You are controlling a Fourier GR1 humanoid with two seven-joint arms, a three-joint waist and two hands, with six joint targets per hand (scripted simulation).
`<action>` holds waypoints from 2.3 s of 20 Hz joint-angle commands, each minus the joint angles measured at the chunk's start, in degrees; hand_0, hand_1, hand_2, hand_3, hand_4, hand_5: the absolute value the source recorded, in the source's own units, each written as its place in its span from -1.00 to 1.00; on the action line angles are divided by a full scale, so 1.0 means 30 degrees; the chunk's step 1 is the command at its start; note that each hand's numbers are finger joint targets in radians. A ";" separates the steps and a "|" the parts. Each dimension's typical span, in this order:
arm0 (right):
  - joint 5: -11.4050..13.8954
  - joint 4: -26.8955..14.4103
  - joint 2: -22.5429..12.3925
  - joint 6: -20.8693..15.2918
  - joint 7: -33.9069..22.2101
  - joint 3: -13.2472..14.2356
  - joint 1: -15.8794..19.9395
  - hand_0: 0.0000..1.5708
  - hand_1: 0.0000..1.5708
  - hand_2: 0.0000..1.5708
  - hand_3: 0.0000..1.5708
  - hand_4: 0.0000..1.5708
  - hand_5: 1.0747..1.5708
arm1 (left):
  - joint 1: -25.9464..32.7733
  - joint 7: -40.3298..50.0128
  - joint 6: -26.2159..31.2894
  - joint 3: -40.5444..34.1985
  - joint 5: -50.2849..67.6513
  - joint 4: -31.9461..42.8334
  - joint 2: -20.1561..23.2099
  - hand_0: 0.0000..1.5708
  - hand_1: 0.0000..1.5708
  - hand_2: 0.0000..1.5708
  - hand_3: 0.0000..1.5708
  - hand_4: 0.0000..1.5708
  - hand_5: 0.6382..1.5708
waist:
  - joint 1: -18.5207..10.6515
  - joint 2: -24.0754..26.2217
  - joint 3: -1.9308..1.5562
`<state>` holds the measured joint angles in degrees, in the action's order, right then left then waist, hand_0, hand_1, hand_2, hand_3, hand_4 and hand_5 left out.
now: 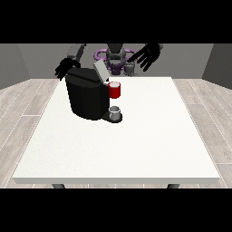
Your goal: Insert the coffee pod into the coffee machine and close the lid
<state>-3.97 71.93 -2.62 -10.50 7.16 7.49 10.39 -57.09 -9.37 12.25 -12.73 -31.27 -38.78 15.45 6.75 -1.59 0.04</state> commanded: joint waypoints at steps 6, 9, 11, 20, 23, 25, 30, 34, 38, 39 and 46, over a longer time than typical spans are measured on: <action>-0.0069 0.0481 -0.0602 0.0586 -0.0405 0.0067 -0.2559 -1.00 -1.00 -1.00 -1.00 -0.43 1.00 | 0.4921 -0.1093 0.0359 -0.2118 0.3707 -0.0587 -0.2895 -1.00 -1.00 -1.00 -1.00 -1.00 1.00 | -0.1864 0.4155 -0.0002; 0.0045 0.0758 -0.1303 0.0874 -0.0216 0.0218 -0.2326 -1.00 -1.00 -1.00 -1.00 -0.45 1.00 | 0.6009 -0.1329 0.0379 -0.2652 0.4656 -0.0886 -0.3420 -1.00 -1.00 -1.00 -1.00 -0.82 1.00 | -0.2322 0.4177 -0.0003; 0.0041 0.1487 -0.1939 0.1630 -0.1516 -0.0125 -0.2977 -1.00 -1.00 -1.00 -1.00 -0.53 1.00 | 0.7670 -0.1238 0.0729 -0.2401 0.4650 -0.1036 -0.3570 -1.00 -1.00 -1.00 -1.00 -0.73 1.00 | -0.2615 0.5809 0.0000; 0.0468 0.3961 -0.1900 0.2332 -0.2138 -0.1558 -0.1377 -1.00 -1.00 -1.00 -1.00 -0.95 1.00 | 0.9266 -0.0618 0.1915 -0.3189 0.6910 -0.2457 -0.3719 -1.00 -1.00 -1.00 -1.00 -0.93 1.00 | -0.3454 0.5903 -0.0012; -0.0642 0.3568 -0.2597 0.3097 -0.2949 -0.0561 -0.0018 -1.00 -1.00 -1.00 -1.00 -1.00 1.00 | 0.9754 -0.0072 0.1867 -0.2295 0.7081 -0.3739 -0.4937 -1.00 -1.00 -1.00 -1.00 -0.97 1.00 | -0.4598 0.5555 -0.0020; 0.0106 0.4358 -0.2142 0.3267 -0.3080 -0.1947 0.0319 -1.00 -1.00 -1.00 -1.00 -1.00 1.00 | 1.0730 -0.1372 0.1752 -0.2228 0.6877 -0.3755 -0.4647 -1.00 -1.00 -1.00 -1.00 -1.00 1.00 | -0.4234 0.4846 -0.0012; 0.0673 0.3722 -0.2472 0.3358 -0.3759 -0.2036 0.2178 -1.00 -1.00 -1.00 -1.00 -0.70 1.00 | 1.1150 -0.0332 0.1459 -0.0936 0.7963 -0.5828 -0.5113 -1.00 -1.00 -1.00 -1.00 -0.86 1.00 | -0.4891 0.4121 -0.0013; 0.0491 0.3715 -0.2236 0.3995 -0.2731 -0.1946 0.2553 -1.00 -1.00 -1.00 -1.00 -1.00 1.00 | 1.1837 0.0557 0.1330 -0.1143 0.8728 -0.7933 -0.4510 -1.00 -1.00 -1.00 -1.00 -1.00 1.00 | -0.4384 0.2816 -0.0015; 0.0616 0.3289 -0.1976 0.4374 -0.3687 -0.2446 0.2890 -1.00 -1.00 -1.00 -1.00 -1.00 1.00 | 1.2298 0.1268 0.1520 -0.1057 0.9732 -0.9125 -0.4455 -1.00 -1.00 -1.00 -1.00 -1.00 1.00 | -0.4384 0.2426 -0.0014; -0.0268 0.2690 -0.2363 0.4838 -0.3052 -0.1355 0.2738 -1.00 -1.00 -1.00 -1.00 -1.00 1.00 | 1.3076 0.1732 0.1472 -0.0727 0.9732 -1.0035 -0.4647 -1.00 -1.00 -1.00 -1.00 -1.00 1.00 | -0.4865 0.2615 -0.0018; 0.0061 0.0730 -0.1877 0.4232 -0.2814 -0.0931 0.5035 -1.00 -1.00 -1.00 -1.00 -1.00 1.00 | 1.3692 0.1448 0.0625 0.0059 0.9806 -1.1511 -0.4535 -1.00 -1.00 -1.00 -1.00 -1.00 1.00 | -0.4534 0.0744 -0.0014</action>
<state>-3.08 76.65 -8.56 2.15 -1.26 3.42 22.52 -18.00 -4.70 15.16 -13.18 -2.37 -70.89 1.42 -7.36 2.71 -0.01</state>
